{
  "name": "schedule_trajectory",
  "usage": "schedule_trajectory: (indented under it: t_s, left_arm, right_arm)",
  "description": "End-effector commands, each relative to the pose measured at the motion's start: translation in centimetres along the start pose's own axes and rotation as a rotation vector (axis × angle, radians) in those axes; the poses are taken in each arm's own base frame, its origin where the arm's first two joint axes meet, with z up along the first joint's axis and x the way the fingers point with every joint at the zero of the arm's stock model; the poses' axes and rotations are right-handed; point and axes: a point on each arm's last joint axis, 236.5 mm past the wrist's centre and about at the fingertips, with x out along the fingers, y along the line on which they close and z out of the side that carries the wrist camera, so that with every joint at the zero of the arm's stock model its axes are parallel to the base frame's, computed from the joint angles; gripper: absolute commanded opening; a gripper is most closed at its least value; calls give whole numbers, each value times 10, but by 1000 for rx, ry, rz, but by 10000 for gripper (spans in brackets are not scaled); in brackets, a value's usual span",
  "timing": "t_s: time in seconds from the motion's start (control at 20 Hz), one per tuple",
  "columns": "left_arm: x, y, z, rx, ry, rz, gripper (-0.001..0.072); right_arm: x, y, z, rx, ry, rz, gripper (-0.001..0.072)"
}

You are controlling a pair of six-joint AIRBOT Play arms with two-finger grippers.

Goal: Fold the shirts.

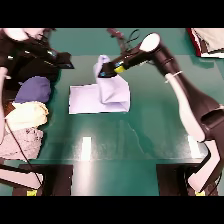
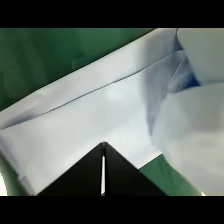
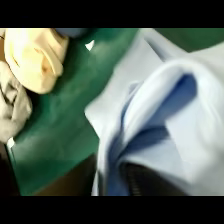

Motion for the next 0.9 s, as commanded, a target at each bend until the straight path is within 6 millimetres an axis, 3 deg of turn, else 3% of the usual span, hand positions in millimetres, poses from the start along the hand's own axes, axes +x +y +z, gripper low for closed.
schedule_trajectory:
  t_s: [0.0, 0.1, 0.2, 0.25, 0.5, 0.7, 0.75, 0.8, 0.85]
  left_arm:
    - [-61, 19, 4, -8, -81, 59, 22]
    - [-73, 25, 3, -19, -97, 73, 22]
    - [-75, 26, -2, -24, -78, 73, 22]
    - [-75, 26, -5, -24, -65, 72, 22]
    - [-71, 26, -10, -29, -42, 66, 22]
    - [-63, 31, -15, -44, -23, 62, 22]
    - [-60, 32, -18, -50, -16, 61, 22]
    - [-57, 33, -21, -56, -6, 59, 22]
    - [-53, 34, -24, -63, 3, 55, 22]
  right_arm:
    - [60, 42, 25, -117, -174, 127, 449]
    - [69, 61, 20, -127, -169, 182, 479]
    - [52, 62, 11, -149, -110, 184, 472]
    - [40, 51, 2, -131, -54, 158, 443]
    - [-43, -58, -70, 79, 183, -71, 443]
    - [-96, -136, -122, 374, 121, -190, 448]
    - [-102, -150, -133, 444, 87, -196, 493]
    - [-104, -159, -141, 509, 58, -184, 673]
    - [-102, -164, -149, 567, 42, -164, 710]
